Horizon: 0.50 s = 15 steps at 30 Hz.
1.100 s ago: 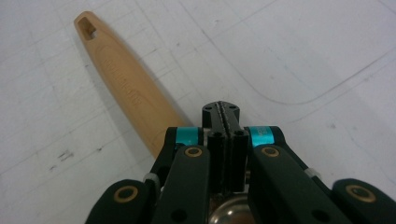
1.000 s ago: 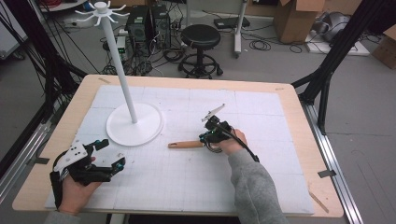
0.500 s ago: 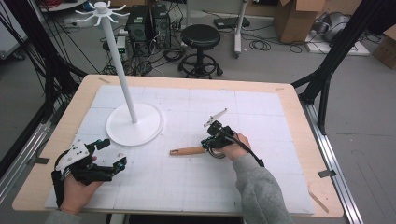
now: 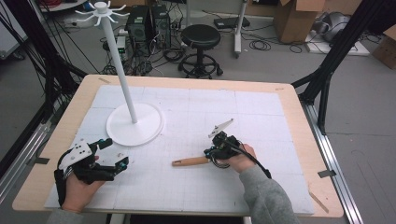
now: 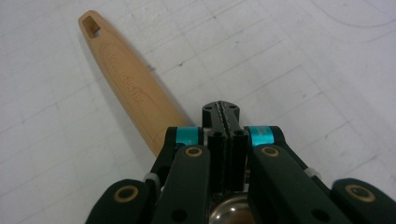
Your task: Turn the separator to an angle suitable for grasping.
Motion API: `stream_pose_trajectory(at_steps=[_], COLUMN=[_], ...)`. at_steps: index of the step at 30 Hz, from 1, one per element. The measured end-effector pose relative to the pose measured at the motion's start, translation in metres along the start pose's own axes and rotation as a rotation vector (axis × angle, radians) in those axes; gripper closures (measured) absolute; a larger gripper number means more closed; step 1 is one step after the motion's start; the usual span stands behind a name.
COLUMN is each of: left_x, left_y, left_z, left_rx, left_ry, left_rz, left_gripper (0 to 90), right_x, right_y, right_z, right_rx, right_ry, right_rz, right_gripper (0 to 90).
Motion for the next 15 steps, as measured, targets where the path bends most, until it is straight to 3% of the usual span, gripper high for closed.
stream_pose_trajectory(at_steps=[9,15], left_x=[0.0,0.0], left_y=[-0.001,-0.001], left_z=[0.001,0.003], left_rx=[0.002,-0.001], left_ry=[-0.006,-0.004], left_rz=[0.002,0.004], left_gripper=[1.7,1.7], right_x=[-0.009,-0.002], right_y=[-0.006,-0.008], right_z=[-0.003,-0.014], right_rx=[-0.001,-0.004], right_ry=[0.034,0.118], right_rz=[-0.014,-0.021], right_gripper=[90.0,90.0])
Point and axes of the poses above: each handheld gripper's, and its own axes: z roughly forward along the jaws, x roughly out of its top, y roughly to its right, the point moved 7 cm from there along z, roughly forward along the jaws, and after that the axes turned 9 degrees about -y, right-handed, at the moved point
